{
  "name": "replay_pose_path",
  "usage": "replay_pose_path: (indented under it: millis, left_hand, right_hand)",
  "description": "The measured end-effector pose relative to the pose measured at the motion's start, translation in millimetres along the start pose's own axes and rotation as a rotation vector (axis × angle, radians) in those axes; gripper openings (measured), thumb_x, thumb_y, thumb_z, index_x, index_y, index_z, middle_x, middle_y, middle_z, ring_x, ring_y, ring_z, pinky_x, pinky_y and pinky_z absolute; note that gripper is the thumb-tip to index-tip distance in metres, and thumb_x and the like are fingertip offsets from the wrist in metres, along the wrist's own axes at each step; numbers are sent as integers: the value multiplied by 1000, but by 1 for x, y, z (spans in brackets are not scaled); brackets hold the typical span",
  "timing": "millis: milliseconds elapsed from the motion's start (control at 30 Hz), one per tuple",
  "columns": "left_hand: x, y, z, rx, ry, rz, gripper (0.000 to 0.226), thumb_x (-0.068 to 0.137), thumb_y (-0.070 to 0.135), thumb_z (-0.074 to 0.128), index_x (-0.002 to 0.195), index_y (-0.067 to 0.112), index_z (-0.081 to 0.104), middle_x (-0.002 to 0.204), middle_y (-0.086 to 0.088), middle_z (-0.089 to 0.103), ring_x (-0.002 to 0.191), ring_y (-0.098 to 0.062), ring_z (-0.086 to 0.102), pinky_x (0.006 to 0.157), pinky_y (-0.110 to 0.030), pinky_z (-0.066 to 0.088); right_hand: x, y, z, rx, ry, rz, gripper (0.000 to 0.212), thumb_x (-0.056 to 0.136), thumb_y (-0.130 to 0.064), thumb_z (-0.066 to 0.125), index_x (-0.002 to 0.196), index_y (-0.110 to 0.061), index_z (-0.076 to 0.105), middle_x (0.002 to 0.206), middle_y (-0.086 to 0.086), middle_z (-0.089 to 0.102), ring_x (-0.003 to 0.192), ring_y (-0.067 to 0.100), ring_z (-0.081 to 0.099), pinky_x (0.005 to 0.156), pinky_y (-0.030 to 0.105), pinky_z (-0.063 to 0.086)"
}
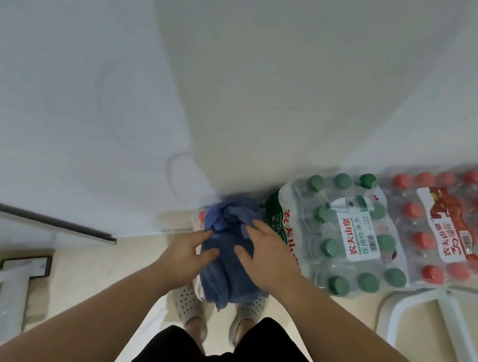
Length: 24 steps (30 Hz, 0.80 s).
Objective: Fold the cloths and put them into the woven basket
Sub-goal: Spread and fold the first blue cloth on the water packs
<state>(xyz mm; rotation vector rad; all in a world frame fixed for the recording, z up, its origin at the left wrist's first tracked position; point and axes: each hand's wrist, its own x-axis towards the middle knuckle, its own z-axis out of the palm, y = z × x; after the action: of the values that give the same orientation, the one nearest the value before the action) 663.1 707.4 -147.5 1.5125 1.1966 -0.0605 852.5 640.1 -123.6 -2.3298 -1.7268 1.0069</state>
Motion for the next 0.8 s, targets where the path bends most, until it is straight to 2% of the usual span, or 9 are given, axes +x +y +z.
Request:
replay_pose_path:
  millis: [67,200,300,367,433,567,633,700,800]
  left_hand:
    - [-15,5,0,70,12,64,32,97,26,60,128,35,55,116,30,51,103,11,49,93,-12,35]
    - [-35,16,1,38,53,110,48,90,45,61,136,32,58,140,14,55,131,-6,48,112,-31,37]
    - [-45,28,1,-43,120,114,26,92,33,65,117,34,70,122,14,67,116,-4,59,105,-31,45]
    - [-51,35,2,-88,141,113,14,92,27,64,89,35,75,94,15,75,91,0,65,90,-30,52]
    - [-57,44,4,-91,141,108,20,93,25,62,80,27,77,80,12,74,79,-2,66,80,-31,55]
    - [-69,51,17,-249,141,64,6,89,20,65,87,22,71,84,3,74,87,-19,69,81,-39,58]
    - [-76,54,27,-322,157,63,20,81,23,69,98,21,58,90,-7,73,91,-29,69,84,-49,57]
    - [-81,60,39,-389,188,32,34,82,19,72,107,21,49,96,-13,70,94,-32,68,84,-48,56]
    - [-89,71,61,-474,161,-54,43,86,16,73,119,24,47,102,-5,69,90,-20,69,70,-30,56]
  right_hand:
    - [-16,-7,-16,11,58,-5,52,97,-41,54,142,-15,50,151,0,41,135,17,42,112,27,35]
    - [-43,-14,-48,47,117,-32,51,95,-36,58,142,-17,50,148,-4,43,133,14,44,108,17,33]
    - [-60,-16,-72,113,84,-47,57,96,-34,60,148,-17,44,152,-10,35,140,6,33,101,-3,14]
    - [-69,-19,-88,204,84,-46,57,97,-32,61,148,-16,44,155,-10,33,141,5,32,112,7,19]
    - [-78,-22,-105,342,130,-46,49,98,-27,60,145,-17,49,152,-11,38,136,4,40,114,25,34]
    - [-102,-30,-134,586,201,-66,36,100,-15,55,136,-20,58,142,-16,49,123,-8,50,104,13,40]
    - [-114,-28,-145,694,210,-94,34,101,-11,53,133,-20,60,138,-18,53,117,-13,52,98,9,42]
    - [-126,-20,-152,813,217,-118,33,101,-9,52,130,-18,63,135,-16,58,117,-10,55,101,16,43]
    - [-145,-1,-159,984,208,-184,29,101,-8,51,125,-16,66,133,-5,64,125,6,57,111,33,42]
